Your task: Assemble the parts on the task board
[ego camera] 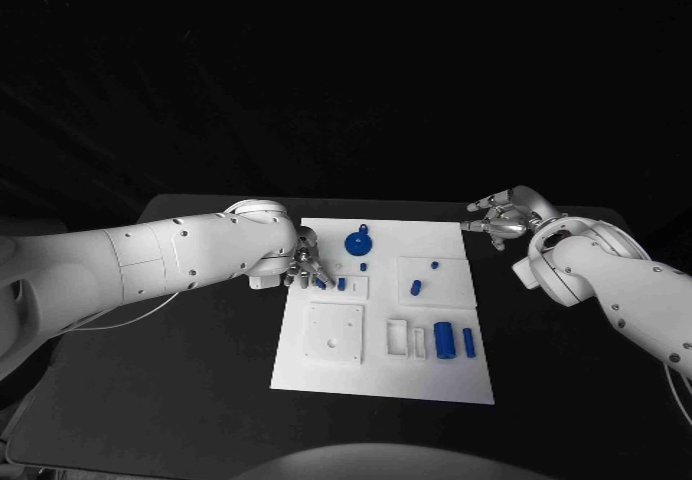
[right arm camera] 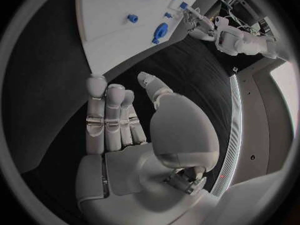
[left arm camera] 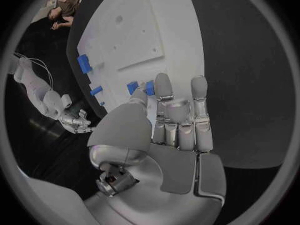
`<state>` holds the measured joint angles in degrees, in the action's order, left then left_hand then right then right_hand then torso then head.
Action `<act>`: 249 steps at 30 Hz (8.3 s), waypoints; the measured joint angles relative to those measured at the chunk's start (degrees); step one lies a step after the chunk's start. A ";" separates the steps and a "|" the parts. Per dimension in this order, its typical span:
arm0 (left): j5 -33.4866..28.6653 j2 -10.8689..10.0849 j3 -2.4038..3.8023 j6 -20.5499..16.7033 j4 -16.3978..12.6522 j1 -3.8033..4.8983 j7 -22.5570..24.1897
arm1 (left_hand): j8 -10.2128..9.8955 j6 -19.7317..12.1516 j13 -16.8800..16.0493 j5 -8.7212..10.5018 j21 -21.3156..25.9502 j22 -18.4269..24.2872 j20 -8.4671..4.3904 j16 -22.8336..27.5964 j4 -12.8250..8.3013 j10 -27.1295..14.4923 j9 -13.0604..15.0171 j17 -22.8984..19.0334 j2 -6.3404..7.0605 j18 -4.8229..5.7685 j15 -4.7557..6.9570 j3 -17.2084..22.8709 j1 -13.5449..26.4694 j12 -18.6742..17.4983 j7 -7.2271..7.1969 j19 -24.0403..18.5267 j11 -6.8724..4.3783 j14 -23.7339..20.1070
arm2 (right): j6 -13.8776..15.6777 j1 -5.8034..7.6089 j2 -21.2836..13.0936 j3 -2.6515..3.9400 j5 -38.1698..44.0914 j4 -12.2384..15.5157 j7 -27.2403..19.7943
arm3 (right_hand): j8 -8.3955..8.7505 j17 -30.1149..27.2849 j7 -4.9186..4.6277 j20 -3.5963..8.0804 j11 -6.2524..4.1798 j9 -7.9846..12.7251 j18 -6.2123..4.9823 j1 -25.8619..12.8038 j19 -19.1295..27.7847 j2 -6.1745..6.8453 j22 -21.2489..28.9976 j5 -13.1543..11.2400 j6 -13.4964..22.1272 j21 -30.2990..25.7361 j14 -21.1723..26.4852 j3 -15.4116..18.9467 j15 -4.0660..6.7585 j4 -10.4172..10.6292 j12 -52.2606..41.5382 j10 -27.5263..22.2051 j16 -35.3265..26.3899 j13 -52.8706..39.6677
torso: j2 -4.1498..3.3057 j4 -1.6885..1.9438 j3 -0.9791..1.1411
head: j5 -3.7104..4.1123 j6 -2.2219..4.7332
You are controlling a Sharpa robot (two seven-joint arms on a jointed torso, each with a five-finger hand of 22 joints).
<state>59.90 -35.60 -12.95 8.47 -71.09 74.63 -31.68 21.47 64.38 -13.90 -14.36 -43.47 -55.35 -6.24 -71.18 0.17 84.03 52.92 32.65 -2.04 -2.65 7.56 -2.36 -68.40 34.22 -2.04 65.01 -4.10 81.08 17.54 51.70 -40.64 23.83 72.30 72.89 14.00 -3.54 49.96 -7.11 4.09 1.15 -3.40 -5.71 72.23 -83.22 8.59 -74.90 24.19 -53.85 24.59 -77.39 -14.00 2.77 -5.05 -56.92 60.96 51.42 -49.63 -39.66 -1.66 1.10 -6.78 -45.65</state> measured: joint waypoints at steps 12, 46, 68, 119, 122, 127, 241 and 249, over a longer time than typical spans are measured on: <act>0.01 0.31 0.09 1.32 0.16 0.15 0.03 | 0.00 0.00 0.00 0.23 0.00 -0.17 0.20 0.00 -0.17 0.00 -0.26 0.38 -0.99 0.00 -0.21 -0.14 -1.14 0.00 0.21 -0.21 0.00 -0.21 | 0.00 -0.07 0.01 0.00 0.00 0.02 0.00 | 0.00 0.00 0.00 0.00 0.00 0.00 0.00 0.00 0.00 0.00 0.00 0.00 0.00 0.00 0.00 0.00 0.00 0.00 0.00 0.00 0.00 0.00 | 0.00 -0.02 -0.05 | 0.00 -0.05; -0.01 0.79 0.12 2.80 0.67 0.28 0.08 | -1.04 -0.74 -0.08 0.80 0.22 -0.34 0.08 0.22 -0.10 0.00 -1.83 -1.49 -1.35 -0.90 -0.21 -0.04 -1.48 -0.66 0.90 -0.11 0.00 -0.21 | 0.00 -0.11 0.01 0.00 0.00 0.00 0.00 | 0.00 0.01 0.00 0.00 0.00 0.00 0.00 0.00 0.00 0.00 0.00 0.11 0.00 0.01 0.00 0.29 0.00 0.52 0.00 0.00 0.00 -0.02 | 0.01 -0.03 -0.04 | 0.20 -0.02; -0.05 0.58 0.10 2.22 0.38 0.24 0.19 | -0.43 -0.74 -0.15 0.38 0.22 -0.33 0.08 0.22 0.04 0.00 -1.28 -1.14 -1.59 -0.90 -0.21 0.12 -1.27 -0.66 0.89 -0.10 0.00 -0.21 | 0.00 -0.28 0.10 0.00 0.00 -0.07 -0.02 | 0.00 0.01 0.09 0.00 0.00 0.00 0.00 0.00 0.00 0.00 0.00 0.22 0.09 -0.20 0.00 0.27 0.00 0.67 0.00 0.00 0.00 -0.02 | -0.01 0.02 -0.09 | 0.17 -0.13; -2.33 -1.19 -0.11 -0.32 -1.22 0.04 0.23 | 1.02 -1.15 -0.13 0.00 0.22 -0.67 0.44 0.00 -0.28 0.00 -0.40 -0.42 -4.08 -0.90 -0.41 -0.19 -0.06 -0.39 0.90 0.24 0.00 -0.01 | -0.11 -0.31 0.07 0.00 0.00 -0.09 0.01 | 0.00 0.01 0.09 0.00 0.00 0.00 0.00 0.00 0.00 0.00 0.00 0.22 0.10 -0.20 0.00 0.44 0.00 0.82 0.00 0.00 0.00 -0.03 | 0.02 0.02 -0.08 | 0.06 -0.27; -2.60 -1.39 -0.14 -0.64 -1.41 0.03 0.22 | 1.12 -1.17 -0.13 0.00 0.22 -0.67 0.52 0.00 -0.29 0.00 -0.40 -0.42 -4.21 -0.90 -0.41 -0.20 -0.19 -0.39 0.92 0.32 0.00 -0.01 | -0.11 -0.31 0.07 0.00 0.00 -0.10 0.02 | 0.00 0.01 0.09 0.00 0.00 0.00 0.00 0.00 0.00 0.00 0.00 0.22 0.09 -0.20 0.00 0.44 0.00 0.82 0.00 0.00 0.00 -0.03 | 0.02 0.02 -0.08 | 0.06 -0.27; -3.66 -2.10 -0.23 -1.47 -1.86 0.03 0.18 | 1.12 -1.32 -0.13 0.00 0.22 -0.74 0.51 0.00 -0.44 0.00 -0.42 -0.39 -4.47 -0.90 -0.41 -0.35 -0.45 -0.39 1.07 0.32 0.00 -0.01 | -0.11 -0.37 0.09 0.00 0.00 -0.15 0.01 | 0.00 0.01 0.09 0.00 0.00 0.00 0.01 0.00 0.00 0.00 0.00 0.22 0.10 -0.20 0.00 0.44 0.00 0.82 0.00 0.00 0.00 -0.03 | 0.01 0.01 -0.08 | 0.06 -0.23; -28.52 -6.18 1.33 1.25 -5.11 0.88 39.50 | 0.87 -2.58 -0.21 2.22 0.67 -1.08 -2.16 0.89 -1.26 0.00 -0.44 -0.54 -7.10 0.58 0.00 -1.12 -3.32 -1.11 2.09 0.30 0.00 -0.42 | -3.75 -3.18 4.49 -3.62 6.20 15.18 -15.02 | 0.28 0.92 2.11 0.61 -1.15 -0.76 0.01 2.64 0.22 -6.09 0.00 -11.32 -12.59 4.08 0.02 7.38 0.80 -10.65 -1.61 1.52 0.00 -2.67 | 0.01 0.00 -0.08 | 1.28 6.02; -28.70 -6.20 1.39 1.27 -5.12 0.94 39.55 | 0.77 -2.58 -0.21 2.23 0.67 -1.08 -2.16 0.89 -1.26 0.00 -0.35 -0.55 -7.17 0.57 0.00 -1.11 -3.39 -1.11 2.09 0.30 0.00 -0.42 | -2.44 -3.24 4.42 -3.84 6.87 15.19 -14.93 | 0.23 0.92 1.73 0.61 -1.15 -0.86 0.02 1.45 0.22 -4.89 0.00 -10.42 -10.47 3.78 0.02 9.67 0.80 -8.69 -1.38 1.52 0.00 -2.49 | 0.01 0.01 -0.08 | 1.24 5.99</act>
<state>31.20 -41.80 -11.56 9.74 -76.21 75.57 7.87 22.24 61.80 -14.11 -12.13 -42.80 -56.43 -8.40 -70.30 -1.09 84.03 52.58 32.10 -9.22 -2.08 7.56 -3.48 -71.78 33.10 0.05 65.31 -4.10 80.66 15.10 48.47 -36.22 20.00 79.17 88.07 -0.93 -3.31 50.87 -5.37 4.70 0.00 -4.26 -5.70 73.68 -83.00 3.70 -74.90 13.77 -64.32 28.38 -77.37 -4.33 3.58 -13.75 -58.30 62.47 51.42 -52.12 -39.64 -1.66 1.02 -5.55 -39.67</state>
